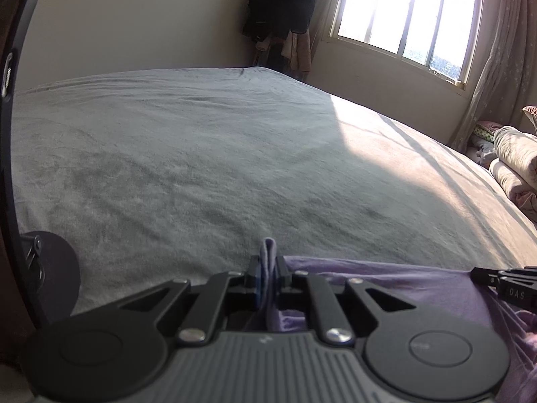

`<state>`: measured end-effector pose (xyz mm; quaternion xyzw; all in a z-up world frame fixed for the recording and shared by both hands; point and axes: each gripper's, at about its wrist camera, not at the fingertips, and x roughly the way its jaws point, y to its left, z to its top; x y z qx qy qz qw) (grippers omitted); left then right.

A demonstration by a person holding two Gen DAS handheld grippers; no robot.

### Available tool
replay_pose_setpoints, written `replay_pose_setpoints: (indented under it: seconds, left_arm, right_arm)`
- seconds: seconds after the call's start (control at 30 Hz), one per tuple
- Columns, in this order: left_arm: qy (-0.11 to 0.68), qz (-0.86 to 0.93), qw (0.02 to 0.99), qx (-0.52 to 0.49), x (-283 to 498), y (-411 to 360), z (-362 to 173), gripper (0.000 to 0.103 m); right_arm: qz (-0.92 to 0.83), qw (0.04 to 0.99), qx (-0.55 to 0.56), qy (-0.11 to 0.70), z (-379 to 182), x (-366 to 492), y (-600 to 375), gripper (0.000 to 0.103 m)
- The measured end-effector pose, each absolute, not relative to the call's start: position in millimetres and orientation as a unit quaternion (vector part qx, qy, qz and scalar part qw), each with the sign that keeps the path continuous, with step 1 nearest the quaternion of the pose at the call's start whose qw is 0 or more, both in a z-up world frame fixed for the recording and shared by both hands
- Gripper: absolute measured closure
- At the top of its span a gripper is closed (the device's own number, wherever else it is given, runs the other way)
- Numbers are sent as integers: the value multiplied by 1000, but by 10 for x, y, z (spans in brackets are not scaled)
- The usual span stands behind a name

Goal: Fold clothes

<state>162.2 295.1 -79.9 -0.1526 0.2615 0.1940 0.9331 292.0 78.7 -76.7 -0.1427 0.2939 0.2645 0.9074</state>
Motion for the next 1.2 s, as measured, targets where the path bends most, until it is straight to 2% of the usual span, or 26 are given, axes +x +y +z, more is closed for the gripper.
replay_pose_setpoints:
  seconds: [0.13,0.2,0.23,0.27,0.3,0.37,0.43,0.47,0.53,0.7,0.83,1.03,1.2]
  left_arm:
    - [266,195,934,-139,1639,2921,-800,94]
    - [265,192,935,-138,1636,2910,-778,89]
    - [265,190,935,-138,1634,2899,-762,80]
    - [264,188,936,-137,1632,2889,-746,66]
    - [264,187,936,-137,1630,2879,-730,60]
    - [263,183,937,-136,1626,2859,-698,37]
    - [261,180,939,-136,1621,2838,-665,28]
    - [261,178,939,-135,1619,2828,-649,27]
    - [260,175,940,-135,1615,2808,-617,24]
    - [263,174,938,-142,1588,2766,-525,17]
    - [279,172,931,-161,1518,2701,-444,13]
    - [310,174,921,-160,1366,2574,-292,11]
    - [289,151,931,-162,1199,2464,-52,10]
  right_arm:
    - [250,913,-180,268,-867,2827,880,100]
    - [244,913,-195,262,-865,2803,913,99]
    - [242,913,-202,260,-858,2798,927,98]
    - [241,912,-208,258,-850,2793,940,93]
    - [238,912,-211,258,-835,2792,946,91]
    - [237,913,-201,263,-781,2799,936,90]
    - [235,916,-183,270,-718,2805,913,84]
    - [233,917,-174,272,-689,2796,893,69]
    - [232,920,-165,271,-641,2754,836,49]
    - [214,918,-181,280,-514,2547,693,49]
    - [197,921,-169,289,-349,2351,482,40]
    - [170,921,-153,316,-132,1996,105,37]
    - [159,923,-136,323,-2,1612,-278,32]
